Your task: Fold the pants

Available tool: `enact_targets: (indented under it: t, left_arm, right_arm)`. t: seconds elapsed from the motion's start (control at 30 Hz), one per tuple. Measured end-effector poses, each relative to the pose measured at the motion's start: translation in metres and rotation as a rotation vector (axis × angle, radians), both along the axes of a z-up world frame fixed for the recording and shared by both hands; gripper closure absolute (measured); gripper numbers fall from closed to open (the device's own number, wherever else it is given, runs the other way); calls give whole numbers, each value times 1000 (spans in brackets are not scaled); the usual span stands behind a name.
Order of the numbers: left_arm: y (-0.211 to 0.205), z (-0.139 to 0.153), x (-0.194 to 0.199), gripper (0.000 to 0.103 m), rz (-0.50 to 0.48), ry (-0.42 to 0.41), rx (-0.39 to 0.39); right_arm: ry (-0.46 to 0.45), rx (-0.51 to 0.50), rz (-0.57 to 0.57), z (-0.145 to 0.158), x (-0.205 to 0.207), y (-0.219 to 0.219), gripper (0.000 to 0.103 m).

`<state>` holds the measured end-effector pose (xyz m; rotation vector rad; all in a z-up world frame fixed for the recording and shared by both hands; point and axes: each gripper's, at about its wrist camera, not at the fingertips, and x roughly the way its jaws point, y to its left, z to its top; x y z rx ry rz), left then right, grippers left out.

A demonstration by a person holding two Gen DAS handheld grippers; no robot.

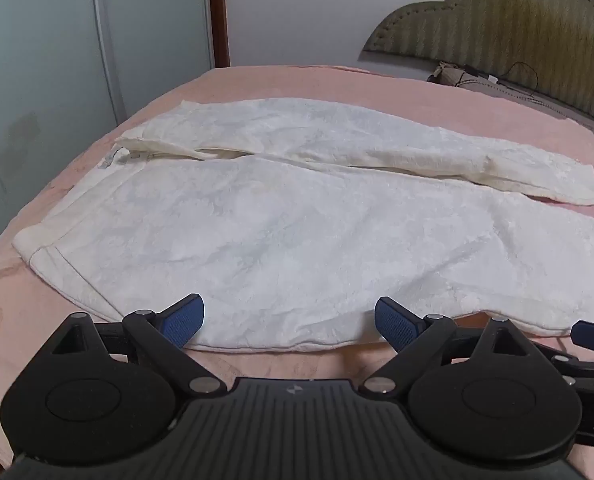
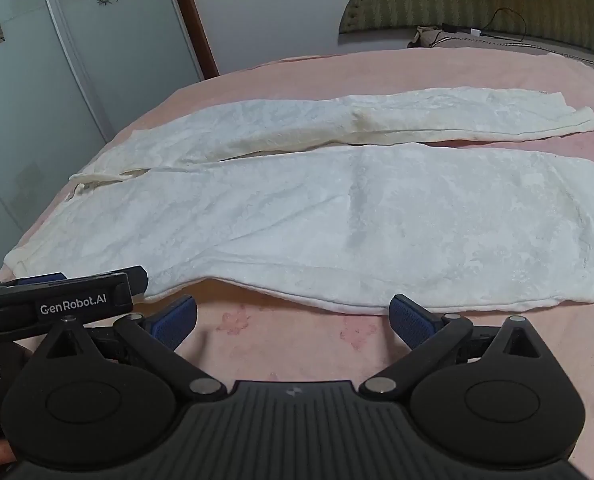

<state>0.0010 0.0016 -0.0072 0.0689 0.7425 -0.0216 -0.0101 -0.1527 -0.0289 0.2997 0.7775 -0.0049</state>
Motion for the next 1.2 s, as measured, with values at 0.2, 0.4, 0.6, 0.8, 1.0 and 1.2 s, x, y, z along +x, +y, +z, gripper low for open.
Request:
enact_targets:
  t: [0.2, 0.4, 0.6, 0.8, 1.0, 1.2]
  left_arm:
    - [-3, -1, 0, 8, 2, -4, 31]
    - [-3, -1, 0, 8, 1, -7, 34]
    - [-3, -1, 0, 8, 1, -9, 37]
    - [-3, 0, 0, 8, 2, -8, 36]
    - [-2, 0, -1, 8, 9, -9, 40]
    - [-3, -1, -1, 7, 10, -10, 50]
  right_arm:
    - [5, 4, 6, -3, 0, 0, 0]
    - [9, 7, 18, -5, -1, 1, 0]
    - [14, 13, 22, -6, 1, 2, 0]
    - [18, 25, 29, -8, 1, 1, 0]
    - [14, 30, 41, -7, -1, 2, 0]
    - [13, 32, 56, -7, -1, 4, 0]
